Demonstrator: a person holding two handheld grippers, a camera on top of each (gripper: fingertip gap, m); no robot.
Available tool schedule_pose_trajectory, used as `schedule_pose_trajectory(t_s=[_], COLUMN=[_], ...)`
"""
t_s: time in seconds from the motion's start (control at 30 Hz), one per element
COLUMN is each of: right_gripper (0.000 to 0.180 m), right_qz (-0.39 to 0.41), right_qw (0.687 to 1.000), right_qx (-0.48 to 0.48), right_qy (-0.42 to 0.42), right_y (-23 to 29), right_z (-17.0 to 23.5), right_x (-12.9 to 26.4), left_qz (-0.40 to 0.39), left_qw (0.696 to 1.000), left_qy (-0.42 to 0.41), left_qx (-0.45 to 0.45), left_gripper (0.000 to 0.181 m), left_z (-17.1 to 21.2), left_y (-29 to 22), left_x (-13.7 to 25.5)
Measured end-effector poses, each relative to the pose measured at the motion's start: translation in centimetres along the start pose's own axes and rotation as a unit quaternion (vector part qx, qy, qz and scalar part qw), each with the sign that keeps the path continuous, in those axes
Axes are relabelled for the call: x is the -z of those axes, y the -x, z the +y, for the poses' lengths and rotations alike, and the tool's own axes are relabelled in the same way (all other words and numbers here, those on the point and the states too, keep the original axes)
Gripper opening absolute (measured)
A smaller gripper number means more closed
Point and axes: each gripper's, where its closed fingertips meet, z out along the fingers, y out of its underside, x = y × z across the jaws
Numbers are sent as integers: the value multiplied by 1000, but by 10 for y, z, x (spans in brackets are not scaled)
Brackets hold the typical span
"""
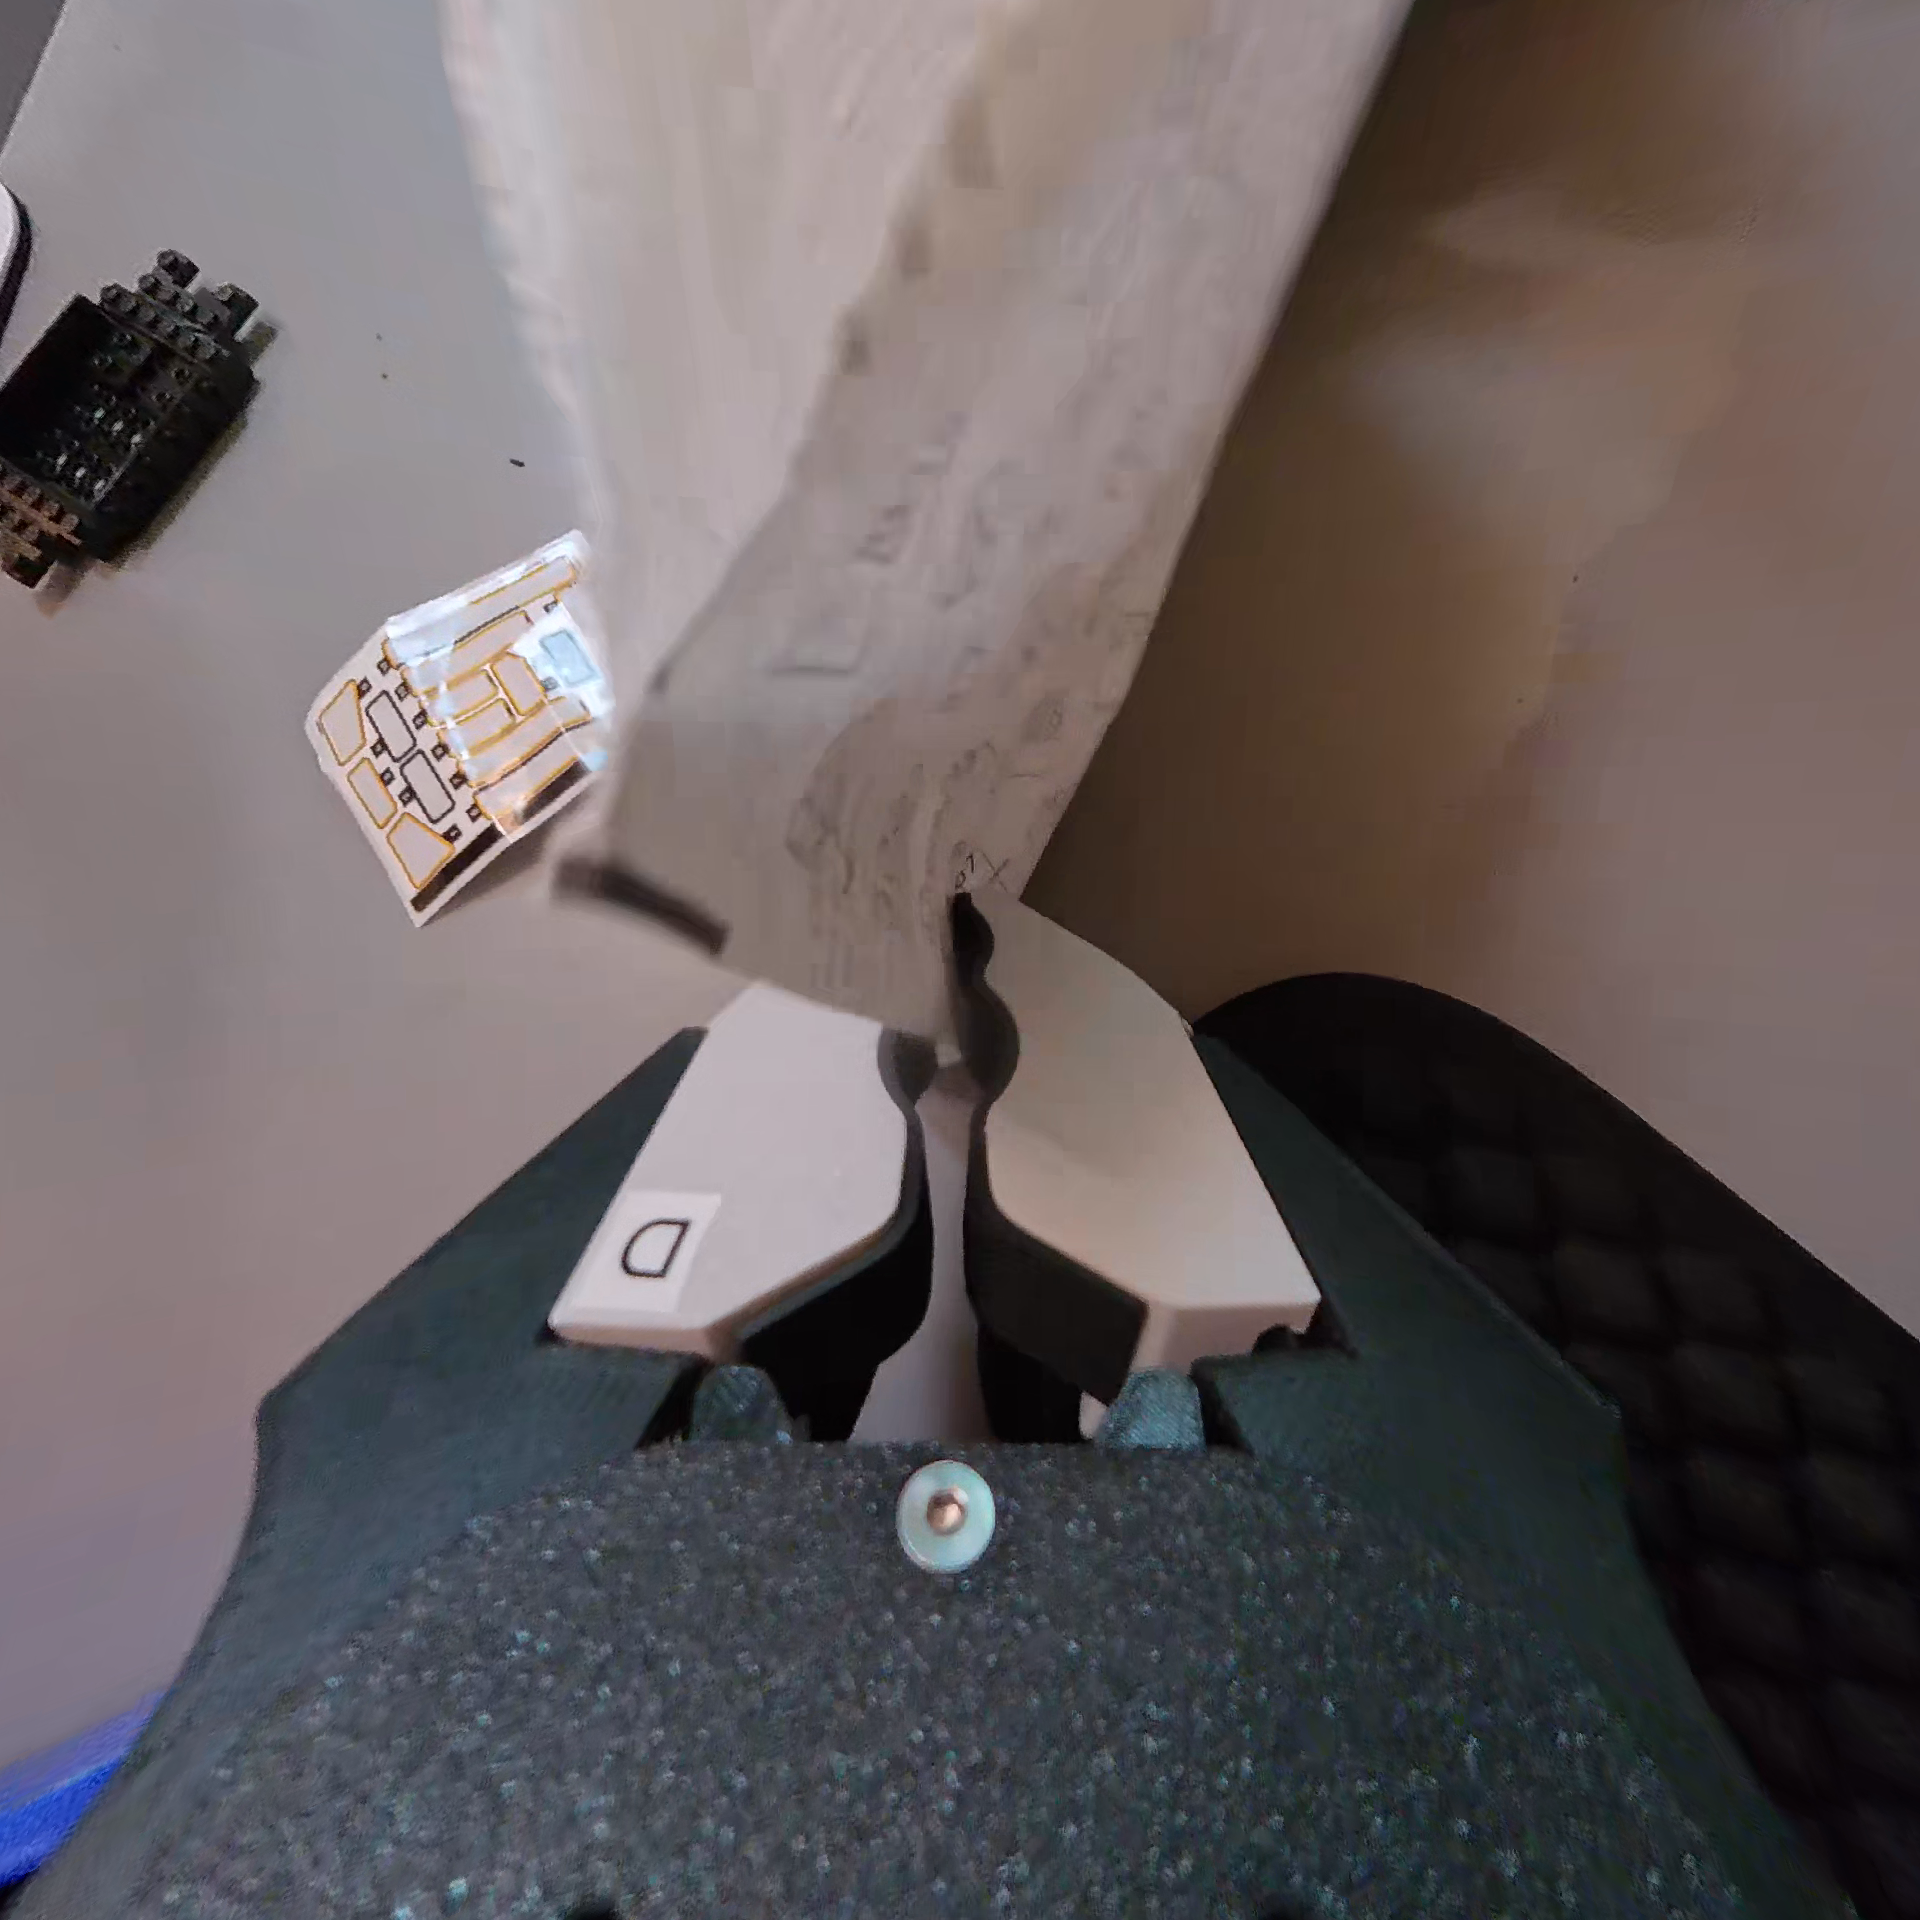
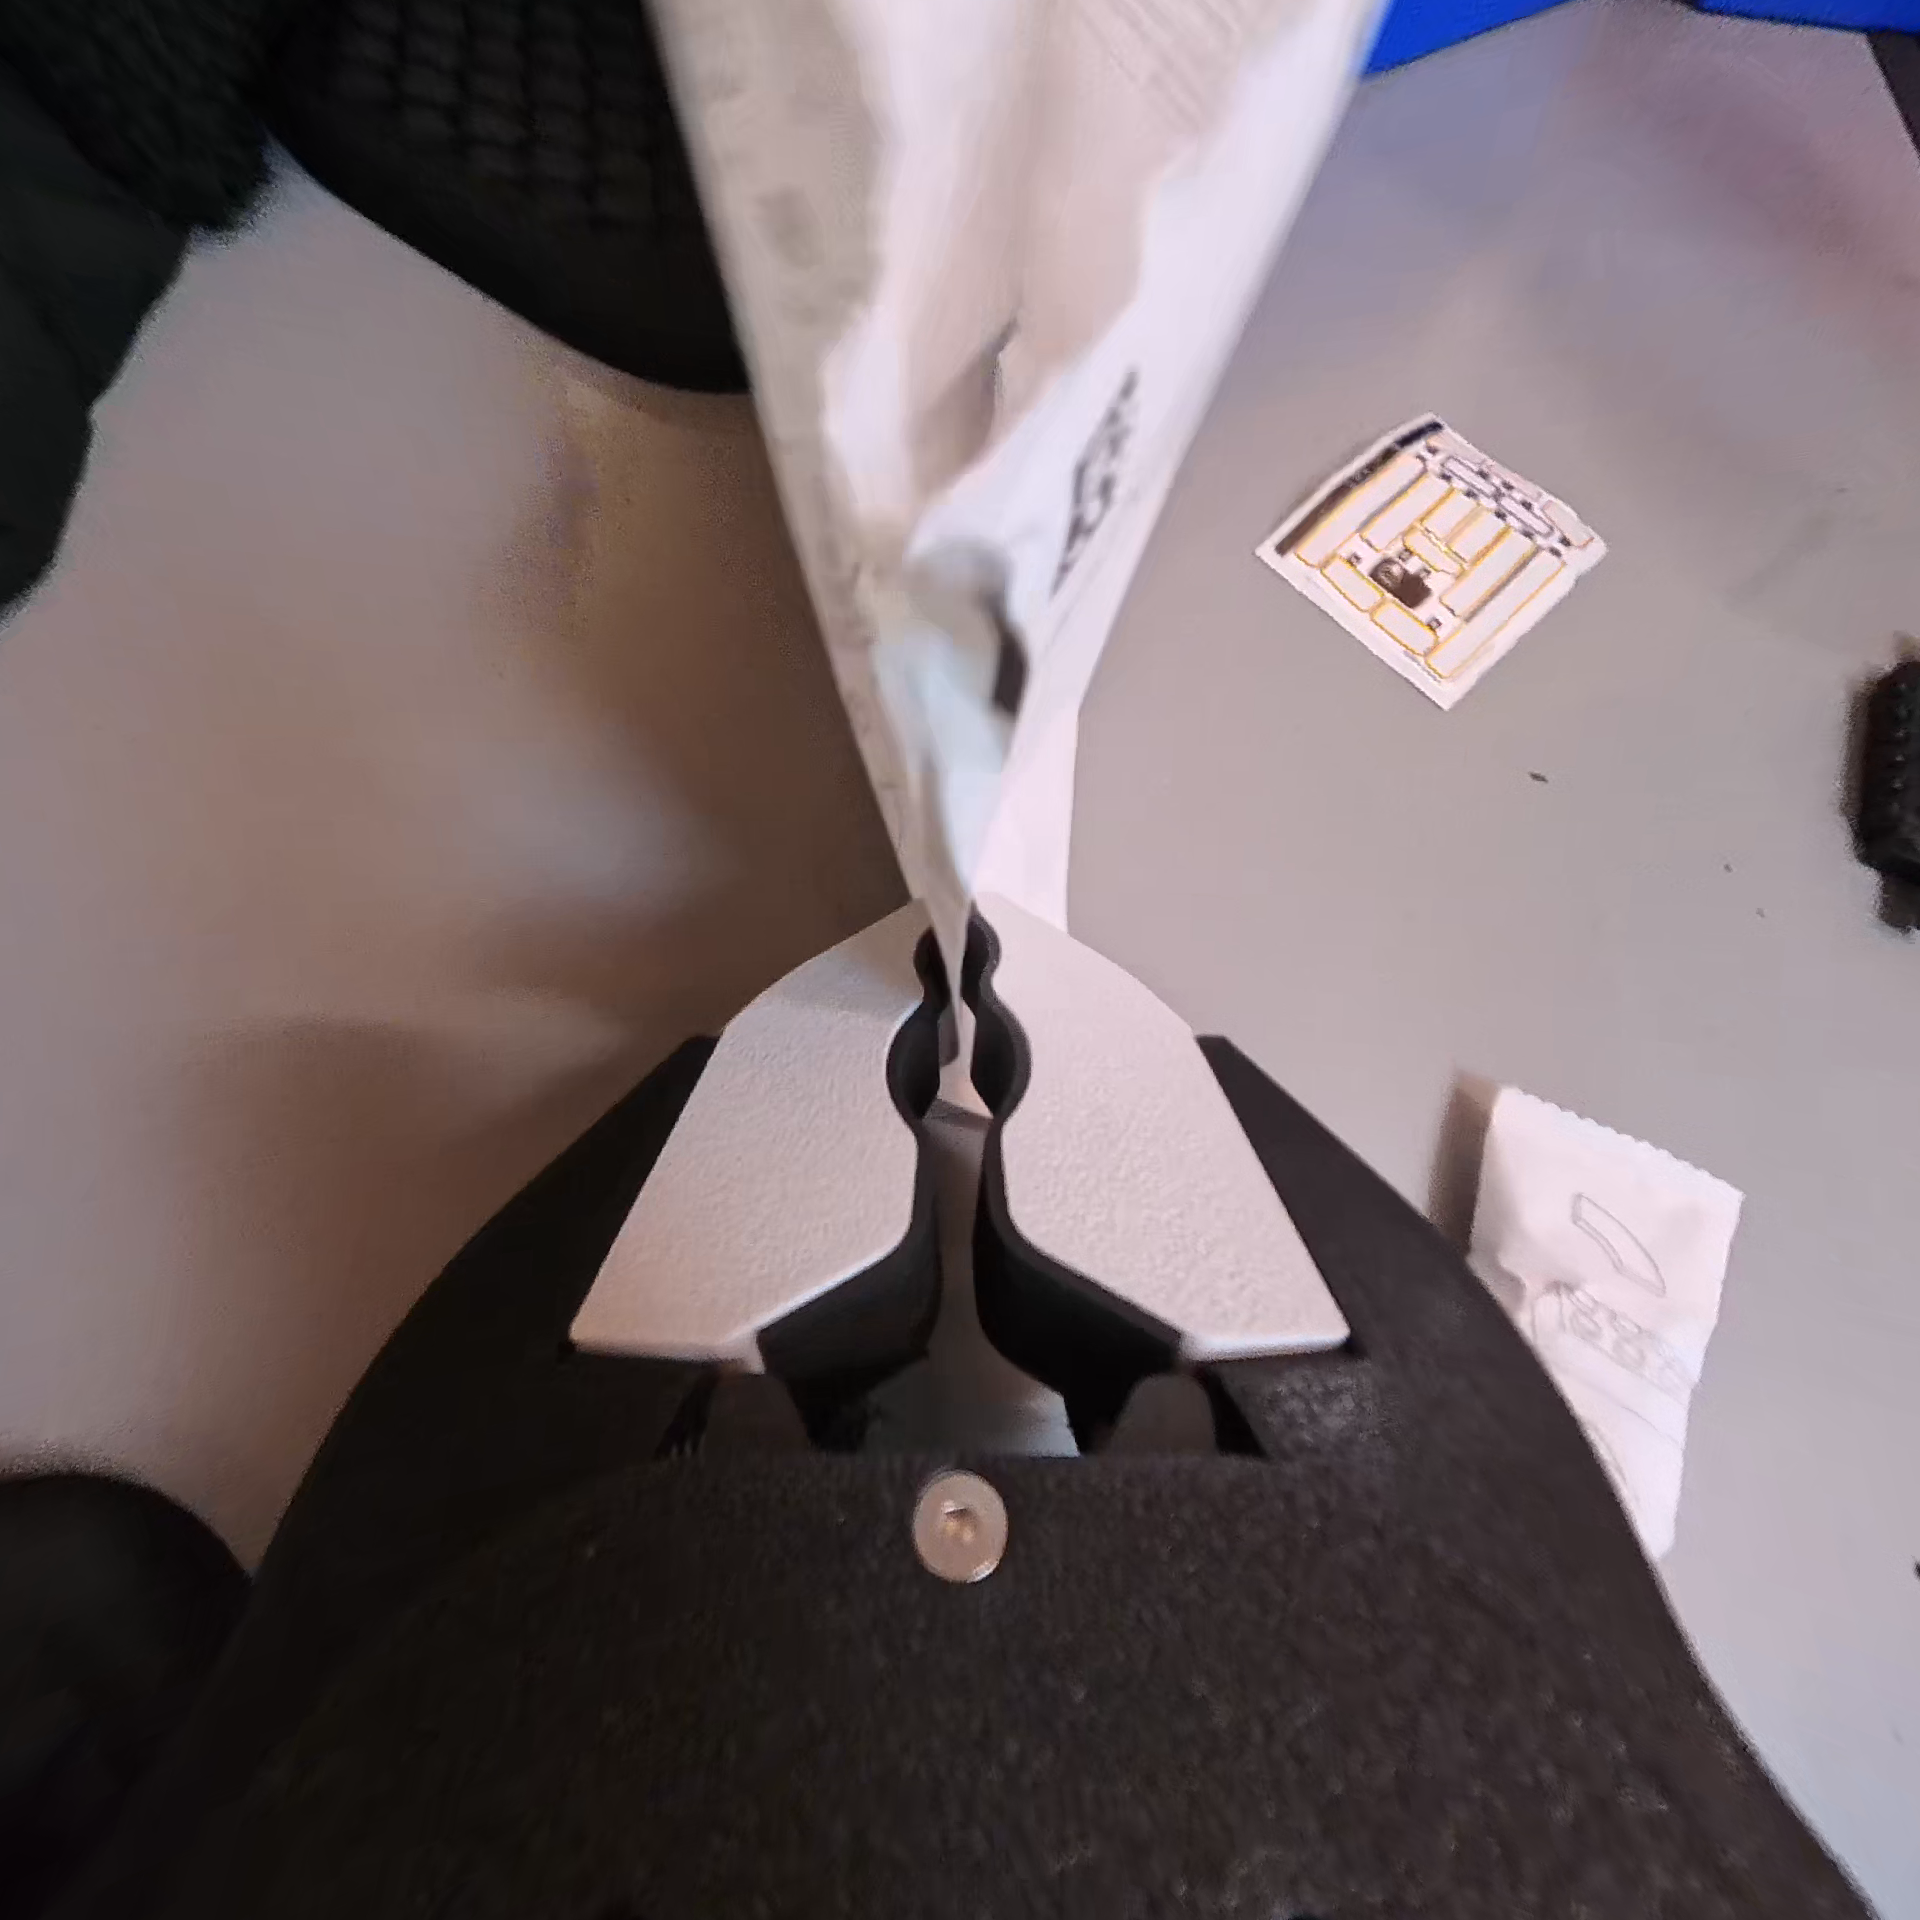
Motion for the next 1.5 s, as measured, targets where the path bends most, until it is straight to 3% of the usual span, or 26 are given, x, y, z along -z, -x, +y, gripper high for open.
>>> schedule_pose_trajectory(t_s=[0.33, 1.0, 1.27, 1.5], right_gripper=[0, 0, 0, 0], right_qz=[19, -14, -6, -5], right_qw=[998, 999, 998, 996], right_qx=[58, 28, -20, -55], right_qy=[11, -11, -64, -72], right_y=[8, 15, 1, -8], right_z=[-9, -22, -24, -15], right_x=[-15, -37, 8, 24], left_qz=[-1, 49, 38, 42], left_qw=[1000, 998, 994, 993], left_qy=[-5, -43, -97, -105], left_qx=[-12, -8, 21, 35], left_gripper=[0, 0, 0, 0], left_z=[-7, -33, -35, -33], left_y=[-5, -19, -8, -5], left_x=[-17, -44, -9, -4])
